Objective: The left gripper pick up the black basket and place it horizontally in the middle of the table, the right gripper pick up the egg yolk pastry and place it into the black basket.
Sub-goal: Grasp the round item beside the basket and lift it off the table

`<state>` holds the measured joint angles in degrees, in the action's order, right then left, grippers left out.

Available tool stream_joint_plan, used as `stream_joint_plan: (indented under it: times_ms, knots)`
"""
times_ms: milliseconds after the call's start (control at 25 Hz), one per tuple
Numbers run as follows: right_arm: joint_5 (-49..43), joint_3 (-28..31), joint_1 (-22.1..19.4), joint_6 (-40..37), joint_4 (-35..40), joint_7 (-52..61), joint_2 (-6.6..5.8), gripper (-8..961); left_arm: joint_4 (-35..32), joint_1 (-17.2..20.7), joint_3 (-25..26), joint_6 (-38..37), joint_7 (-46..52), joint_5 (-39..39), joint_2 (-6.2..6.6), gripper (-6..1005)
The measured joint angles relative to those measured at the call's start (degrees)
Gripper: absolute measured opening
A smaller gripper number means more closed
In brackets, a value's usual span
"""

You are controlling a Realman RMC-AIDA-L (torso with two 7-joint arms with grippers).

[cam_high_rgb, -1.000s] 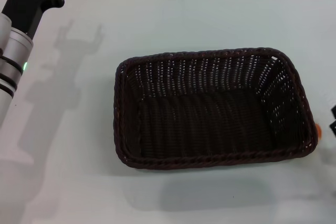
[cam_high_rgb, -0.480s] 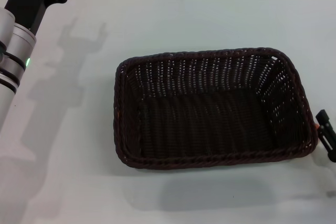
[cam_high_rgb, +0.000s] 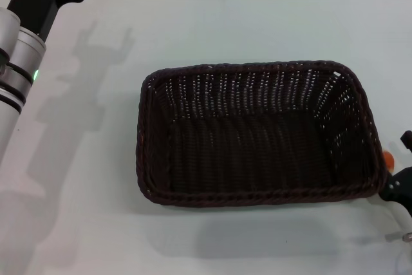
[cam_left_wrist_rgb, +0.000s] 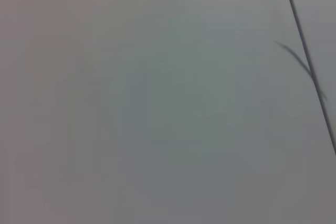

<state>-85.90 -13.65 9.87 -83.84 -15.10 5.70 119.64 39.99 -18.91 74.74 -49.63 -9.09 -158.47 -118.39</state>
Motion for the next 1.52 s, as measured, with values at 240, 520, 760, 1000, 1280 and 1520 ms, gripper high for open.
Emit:
stream_joint_plan:
  times_ms: [240, 520, 760, 1000, 1280, 1520]
  knots:
    - [-0.05, -0.42, 0.07, 1.22, -0.11, 0.00, 0.06, 699, 0.02, -0.08, -0.32, -0.09, 0.02, -0.09, 0.00, 799]
    - [0.13, 0.13, 0.19, 2.65, -0.11, 0.00, -0.03, 678, 0.04, -0.07, -0.38, -0.12, 0.03, -0.09, 0.00, 799]
    - [0.44, 0.20, 0.69, 4.14, -0.09, 0.01, -0.09, 659, 0.05, -0.07, -0.48, -0.23, 0.04, -0.07, 0.00, 799]
    - [0.48, 0.31, 0.77, 3.67, -0.05, 0.01, -0.14, 553, 0.17, -0.07, -0.73, -0.75, 0.04, -0.35, 0.00, 799]
    - [0.62, 1.74, 0.27, 3.34, 0.24, 0.01, -0.16, 387, 0.04, 0.05, -0.74, -1.63, 0.04, -0.49, 0.00, 799]
    - [0.79, 2.19, 0.15, 2.91, 0.25, 0.01, -0.21, 150, 0.00, 0.10, -0.74, -1.71, 0.04, -0.52, 0.08, 799]
